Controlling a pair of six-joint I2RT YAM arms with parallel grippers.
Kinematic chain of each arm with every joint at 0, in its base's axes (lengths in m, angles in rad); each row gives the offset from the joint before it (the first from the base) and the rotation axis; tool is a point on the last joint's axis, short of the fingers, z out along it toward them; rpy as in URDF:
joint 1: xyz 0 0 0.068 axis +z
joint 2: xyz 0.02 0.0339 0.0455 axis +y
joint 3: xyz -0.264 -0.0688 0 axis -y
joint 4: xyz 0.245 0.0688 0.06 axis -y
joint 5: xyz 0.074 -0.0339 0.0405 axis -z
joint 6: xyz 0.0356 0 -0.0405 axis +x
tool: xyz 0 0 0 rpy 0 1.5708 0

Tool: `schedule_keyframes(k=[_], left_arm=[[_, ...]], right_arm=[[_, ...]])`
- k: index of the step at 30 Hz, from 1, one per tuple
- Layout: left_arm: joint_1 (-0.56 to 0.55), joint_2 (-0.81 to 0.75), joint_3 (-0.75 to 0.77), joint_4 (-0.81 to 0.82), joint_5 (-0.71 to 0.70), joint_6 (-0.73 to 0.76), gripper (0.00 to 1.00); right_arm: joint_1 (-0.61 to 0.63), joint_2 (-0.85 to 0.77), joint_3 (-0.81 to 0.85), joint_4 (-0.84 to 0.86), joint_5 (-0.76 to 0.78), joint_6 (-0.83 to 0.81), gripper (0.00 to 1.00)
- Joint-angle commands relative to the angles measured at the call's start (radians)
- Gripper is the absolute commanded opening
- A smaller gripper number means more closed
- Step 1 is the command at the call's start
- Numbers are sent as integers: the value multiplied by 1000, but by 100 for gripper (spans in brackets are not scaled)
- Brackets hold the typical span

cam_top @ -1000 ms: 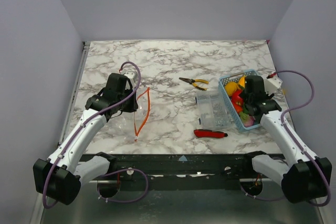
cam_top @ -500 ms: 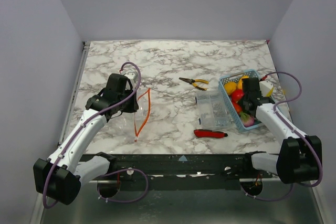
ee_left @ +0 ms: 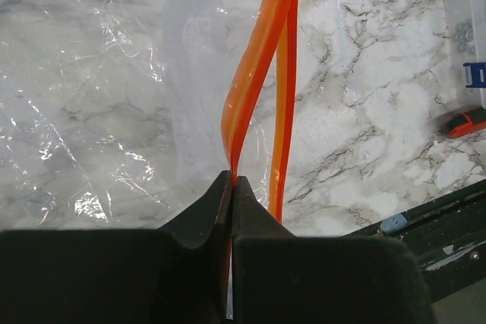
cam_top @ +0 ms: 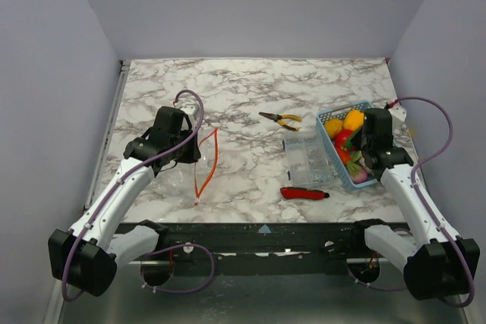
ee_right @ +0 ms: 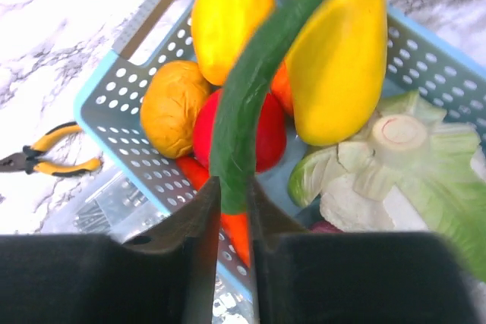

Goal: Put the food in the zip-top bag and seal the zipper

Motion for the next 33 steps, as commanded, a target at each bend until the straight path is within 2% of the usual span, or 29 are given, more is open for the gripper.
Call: schedule_keyframes(k=[1, 2, 6, 7, 9, 10, 12, 18, 25, 32, 33], left_arm=[[-1, 0, -8, 16, 21, 6, 0], [-1, 0, -8, 16, 21, 6, 0], [-1, -1, -9, 16, 23, 6, 0], [0, -1, -8, 16, 24, 6, 0], [0, -2, -9, 15, 22, 6, 0], [-1, -5, -11, 15, 22, 6, 0], [-1, -11, -15, 19, 25, 6, 0], [-1, -7, -11, 16, 33, 6, 0], [0, -11, -13, 19, 39, 6, 0], [0, -5, -12, 19, 42, 6, 0], [-1, -4, -12, 19, 47, 6, 0]], right_arm=[[-3, -49, 38, 20, -98, -45, 10], [-4, -56, 42, 25, -146, -37, 8], [-3, -80, 8, 142, -521, 16, 0], [-3, -80, 9, 134, -506, 44, 0], [-3, -62, 36, 49, -342, 53, 1], [-3, -54, 38, 32, -249, 59, 6], [-3, -30, 37, 10, -167, 66, 20], [-3, 54, 35, -18, -79, 194, 45], [-3, 147, 61, -106, 75, 190, 45], [-3, 168, 6, -45, 65, 199, 47], [-3, 177, 6, -44, 64, 205, 52]])
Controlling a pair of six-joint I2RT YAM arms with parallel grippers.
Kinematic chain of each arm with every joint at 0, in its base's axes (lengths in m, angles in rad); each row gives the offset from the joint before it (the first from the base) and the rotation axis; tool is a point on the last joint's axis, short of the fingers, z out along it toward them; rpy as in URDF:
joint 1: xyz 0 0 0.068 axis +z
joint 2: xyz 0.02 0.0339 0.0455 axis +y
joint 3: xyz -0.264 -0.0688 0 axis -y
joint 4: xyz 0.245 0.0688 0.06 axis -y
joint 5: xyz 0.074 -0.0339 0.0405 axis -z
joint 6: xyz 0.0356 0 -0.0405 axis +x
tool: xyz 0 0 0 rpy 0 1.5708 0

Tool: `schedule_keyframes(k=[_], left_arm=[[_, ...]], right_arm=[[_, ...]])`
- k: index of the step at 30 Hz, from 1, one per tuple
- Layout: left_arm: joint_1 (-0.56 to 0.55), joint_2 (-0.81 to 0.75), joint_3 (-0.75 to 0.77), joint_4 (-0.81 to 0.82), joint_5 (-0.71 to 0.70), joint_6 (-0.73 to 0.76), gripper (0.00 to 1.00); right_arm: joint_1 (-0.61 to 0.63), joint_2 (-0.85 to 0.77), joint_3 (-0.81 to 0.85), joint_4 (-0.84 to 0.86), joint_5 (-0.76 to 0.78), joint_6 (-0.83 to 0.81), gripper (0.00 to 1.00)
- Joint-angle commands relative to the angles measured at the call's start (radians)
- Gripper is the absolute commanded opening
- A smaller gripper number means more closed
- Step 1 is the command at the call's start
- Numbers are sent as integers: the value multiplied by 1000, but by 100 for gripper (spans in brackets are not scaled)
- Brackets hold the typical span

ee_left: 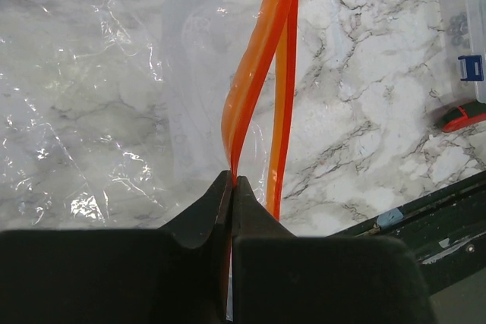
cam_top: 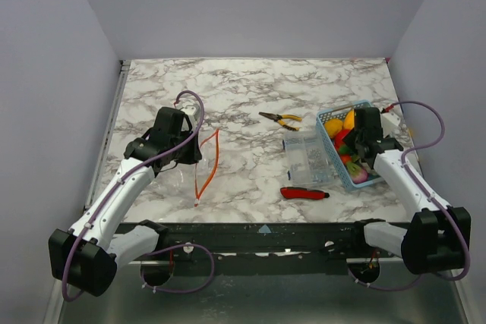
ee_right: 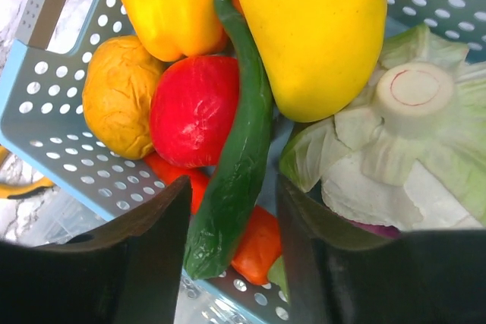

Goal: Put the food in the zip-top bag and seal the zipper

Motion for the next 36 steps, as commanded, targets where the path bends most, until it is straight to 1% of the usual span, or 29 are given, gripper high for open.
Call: schedule_keyframes(k=[1, 3, 8, 12, 14, 16, 17, 21, 23, 26, 28, 30, 32, 34, 36], left_arm=[[0, -3, -5, 19, 26, 6, 0], [-1, -3, -5, 17, 26, 6, 0], [-1, -3, -6, 17, 19, 6, 0], [0, -2, -8, 18, 22, 6, 0], [-1, 2, -5, 17, 24, 6, 0], [-1, 3, -3, 15, 25, 6, 0], [-1, 0, -5, 15, 21, 6, 0], [-1, -2, -6, 18, 16, 6, 0], [-1, 0, -3, 16, 19, 6, 0], [-1, -5, -9, 19, 18, 6, 0], [-1, -1, -5, 18, 22, 6, 0], [-1, 0, -3, 18, 29, 6, 0], [-1, -1, -6, 20, 32, 5, 0], [-1, 1, -4, 20, 36, 5, 0], [-1, 2, 0, 20, 40, 5, 0]], right_arm=[[-4, 38, -21, 17, 40, 30, 56], [-3, 52, -26, 20, 38, 41, 57], [-5, 15, -64, 57, 43, 66, 47], [-4, -16, -81, 66, 62, 87, 46], [-4, -32, -88, 64, 60, 109, 38], [-5, -50, -100, 67, 62, 130, 34], [-4, -61, -106, 73, 62, 139, 31], [-5, -79, -115, 82, 52, 155, 25], [-4, -90, -115, 82, 49, 164, 16], [-4, -137, -113, 83, 29, 157, 0], [-5, -189, -108, 91, 2, 132, 0], [-4, -252, -100, 115, -65, 72, 0], [-4, -320, -104, 183, -199, -26, 0], [-4, -344, -105, 266, -408, -86, 0], [-5, -300, -83, 314, -682, -91, 0]])
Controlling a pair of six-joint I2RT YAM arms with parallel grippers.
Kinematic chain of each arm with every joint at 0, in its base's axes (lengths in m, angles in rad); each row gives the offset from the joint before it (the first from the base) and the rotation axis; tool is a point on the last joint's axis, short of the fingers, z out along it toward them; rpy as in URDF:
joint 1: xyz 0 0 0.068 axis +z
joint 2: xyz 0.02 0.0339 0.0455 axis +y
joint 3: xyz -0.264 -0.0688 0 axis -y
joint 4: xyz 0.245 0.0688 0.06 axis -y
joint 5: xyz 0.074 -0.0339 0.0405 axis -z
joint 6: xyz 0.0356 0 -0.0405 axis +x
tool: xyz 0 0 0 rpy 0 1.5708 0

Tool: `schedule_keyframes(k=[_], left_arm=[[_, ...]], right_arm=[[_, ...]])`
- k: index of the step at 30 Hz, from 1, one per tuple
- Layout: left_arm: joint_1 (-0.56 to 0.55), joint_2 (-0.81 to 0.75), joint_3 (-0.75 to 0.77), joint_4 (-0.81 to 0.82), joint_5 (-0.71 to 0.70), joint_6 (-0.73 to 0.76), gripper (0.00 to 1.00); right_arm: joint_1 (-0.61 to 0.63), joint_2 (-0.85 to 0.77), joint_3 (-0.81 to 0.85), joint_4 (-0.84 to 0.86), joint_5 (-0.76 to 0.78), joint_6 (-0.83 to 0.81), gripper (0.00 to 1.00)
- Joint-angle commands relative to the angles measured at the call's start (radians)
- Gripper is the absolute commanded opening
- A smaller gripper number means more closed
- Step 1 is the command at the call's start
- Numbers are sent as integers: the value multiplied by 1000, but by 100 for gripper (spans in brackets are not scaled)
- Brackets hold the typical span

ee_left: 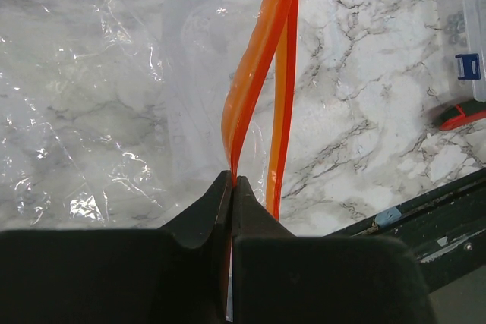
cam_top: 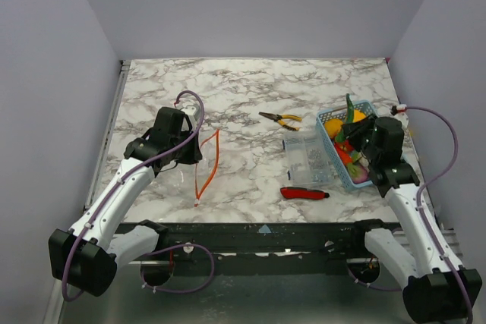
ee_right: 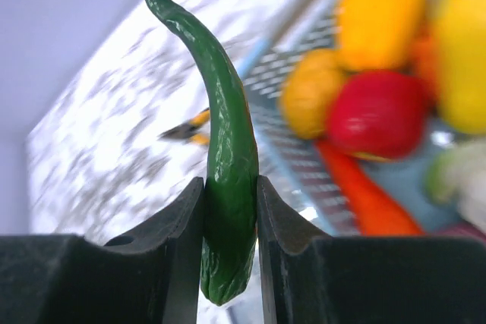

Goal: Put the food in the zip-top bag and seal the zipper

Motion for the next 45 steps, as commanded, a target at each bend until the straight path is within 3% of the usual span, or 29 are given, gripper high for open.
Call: schedule_keyframes(k=[1, 4, 6, 9, 13, 19, 27, 31, 35, 45], left_arm=[[-1, -1, 0, 20, 33, 5, 0], [-1, -2, 0, 18, 17, 3, 0], [0, -4, 0, 17, 4, 1, 0], [0, -16, 1, 13, -55, -7, 0], [7, -41, 0, 10, -119, -23, 0], [28, -80, -9, 25, -127, -30, 0], [32, -80, -11, 27, -95, -28, 0], [37, -89, -10, 35, -91, -29, 0], [46, -94, -11, 35, -74, -29, 0], [48, -124, -23, 52, -26, -22, 0]], right_arm=[[-3, 62, 30, 198, -625, -75, 0], [37, 135, -64, 519, -976, 157, 0], [128, 161, -122, 737, -1039, 297, 0], [283, 214, -107, 767, -995, 374, 0], [473, 313, -159, 938, -922, 574, 0], [657, 465, -266, 1236, -767, 888, 0], [810, 738, -110, 1318, -694, 1011, 0], [851, 811, -118, 1412, -561, 1090, 0], [871, 855, -58, 1291, -483, 1111, 0], [878, 1095, 151, 1315, -467, 1148, 0]])
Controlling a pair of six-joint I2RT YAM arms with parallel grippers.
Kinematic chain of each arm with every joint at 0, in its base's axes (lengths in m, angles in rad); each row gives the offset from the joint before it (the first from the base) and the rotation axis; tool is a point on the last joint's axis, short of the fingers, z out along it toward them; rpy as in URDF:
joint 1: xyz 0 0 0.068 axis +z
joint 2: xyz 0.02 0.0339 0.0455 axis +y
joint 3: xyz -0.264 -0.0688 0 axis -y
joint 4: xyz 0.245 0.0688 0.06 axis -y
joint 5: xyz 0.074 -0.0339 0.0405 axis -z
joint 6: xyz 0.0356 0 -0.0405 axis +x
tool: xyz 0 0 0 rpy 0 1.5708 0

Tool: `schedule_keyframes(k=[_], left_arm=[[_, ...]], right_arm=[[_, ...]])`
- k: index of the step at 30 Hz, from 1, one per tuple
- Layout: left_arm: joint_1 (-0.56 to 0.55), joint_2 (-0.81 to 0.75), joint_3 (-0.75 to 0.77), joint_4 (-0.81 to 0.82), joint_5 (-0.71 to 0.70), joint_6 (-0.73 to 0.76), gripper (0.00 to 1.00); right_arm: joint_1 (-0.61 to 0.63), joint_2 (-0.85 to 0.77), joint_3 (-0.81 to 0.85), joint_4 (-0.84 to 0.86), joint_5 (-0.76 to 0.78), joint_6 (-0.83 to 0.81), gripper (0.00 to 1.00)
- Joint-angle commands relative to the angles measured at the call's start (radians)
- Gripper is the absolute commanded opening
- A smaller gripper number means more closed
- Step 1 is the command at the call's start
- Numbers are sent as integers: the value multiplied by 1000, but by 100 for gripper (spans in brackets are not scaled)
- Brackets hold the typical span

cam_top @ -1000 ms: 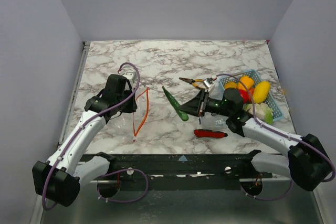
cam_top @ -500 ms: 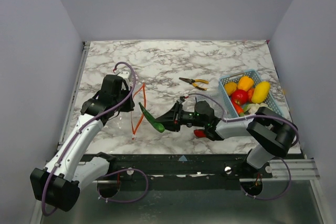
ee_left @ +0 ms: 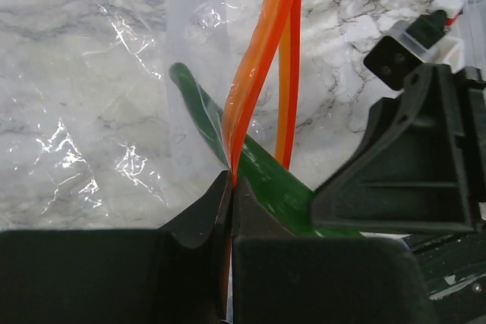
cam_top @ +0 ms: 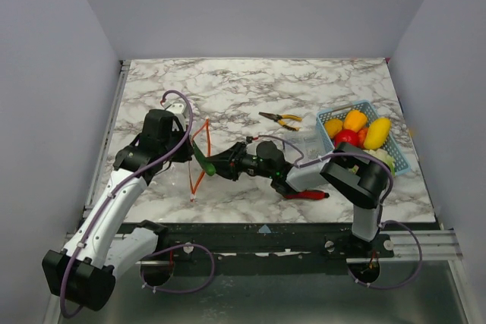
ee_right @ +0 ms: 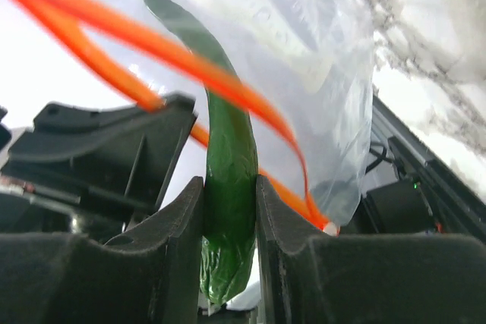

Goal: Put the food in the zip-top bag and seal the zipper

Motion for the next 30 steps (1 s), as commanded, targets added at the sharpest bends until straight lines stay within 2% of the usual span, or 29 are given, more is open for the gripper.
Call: schedule_keyframes(k=[1, 8, 15, 18, 24, 28, 30], left_arm=[[3, -25, -13, 31, 62, -1, 0], [3, -19, -13, 30, 93, 4, 0], [3, -22, -13, 30, 97, 5, 0], [3, -25, -12, 31, 91, 5, 0], [3, -36, -11, 29, 71, 4, 0], [3, -41, -12, 27, 58, 4, 0], [3, -42, -11, 27, 55, 4, 0]], right_arm=[[11, 87, 85, 0, 61, 3, 0], [12, 157, 198, -78, 94, -161, 2], [15, 169, 254, -218, 125, -412, 10], [15, 155, 269, -305, 151, -506, 19], [47, 144, 400, -532, 209, -737, 36], [57, 105, 359, -496, 216, -759, 51], [57, 85, 347, -505, 219, -763, 52]])
